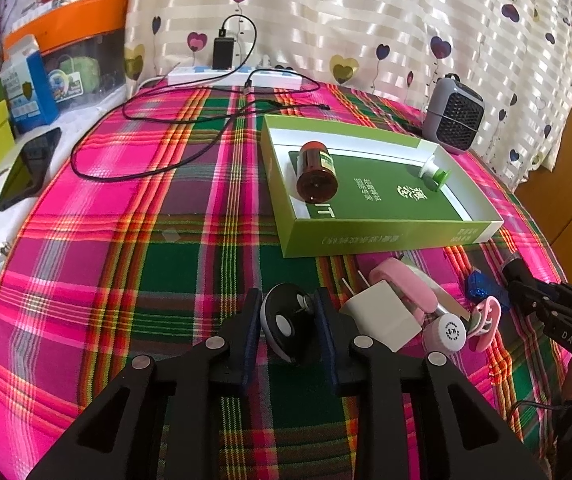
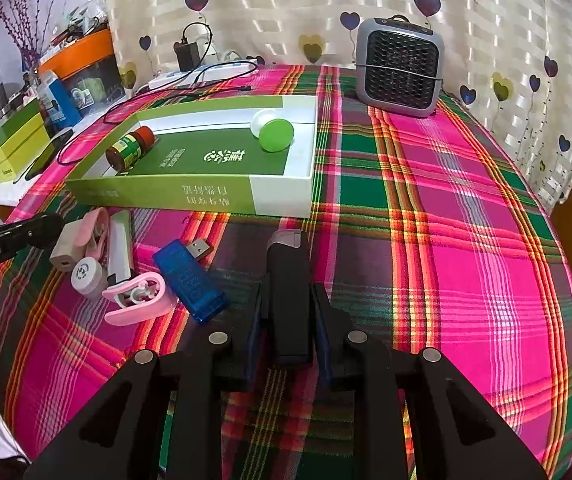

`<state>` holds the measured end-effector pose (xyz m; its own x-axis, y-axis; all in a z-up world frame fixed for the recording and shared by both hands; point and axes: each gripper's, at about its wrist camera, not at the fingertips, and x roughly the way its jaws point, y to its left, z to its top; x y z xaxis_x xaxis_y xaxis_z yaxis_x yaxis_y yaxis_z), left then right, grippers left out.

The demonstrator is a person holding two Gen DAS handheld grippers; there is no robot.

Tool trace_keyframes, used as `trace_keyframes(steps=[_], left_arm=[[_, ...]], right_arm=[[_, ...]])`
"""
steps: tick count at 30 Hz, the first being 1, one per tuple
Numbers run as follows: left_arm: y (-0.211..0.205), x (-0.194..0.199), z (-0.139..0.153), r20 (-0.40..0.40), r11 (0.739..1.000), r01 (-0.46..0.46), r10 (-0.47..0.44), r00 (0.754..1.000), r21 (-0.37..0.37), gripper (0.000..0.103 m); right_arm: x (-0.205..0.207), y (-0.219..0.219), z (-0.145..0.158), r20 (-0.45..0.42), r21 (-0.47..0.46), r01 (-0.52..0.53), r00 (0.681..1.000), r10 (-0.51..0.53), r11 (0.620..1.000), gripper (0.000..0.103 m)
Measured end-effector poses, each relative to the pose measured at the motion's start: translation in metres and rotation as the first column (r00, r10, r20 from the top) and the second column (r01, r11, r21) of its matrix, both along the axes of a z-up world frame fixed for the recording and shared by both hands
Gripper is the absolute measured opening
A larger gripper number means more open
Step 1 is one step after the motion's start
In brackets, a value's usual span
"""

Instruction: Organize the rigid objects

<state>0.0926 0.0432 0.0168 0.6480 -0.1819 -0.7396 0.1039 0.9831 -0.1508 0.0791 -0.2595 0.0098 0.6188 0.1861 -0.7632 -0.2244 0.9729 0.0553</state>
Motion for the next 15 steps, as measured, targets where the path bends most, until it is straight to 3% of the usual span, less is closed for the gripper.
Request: trace_keyframes(steps=[15], left_arm=[[-0.006, -0.007, 0.019, 0.056, 1.0, 0.009, -0.011, 0.998, 0.026, 0.025]], right_arm=[[0.0, -0.001, 0.018, 0.042, 0.032, -0.001, 0.999, 0.0, 0.999, 0.024]])
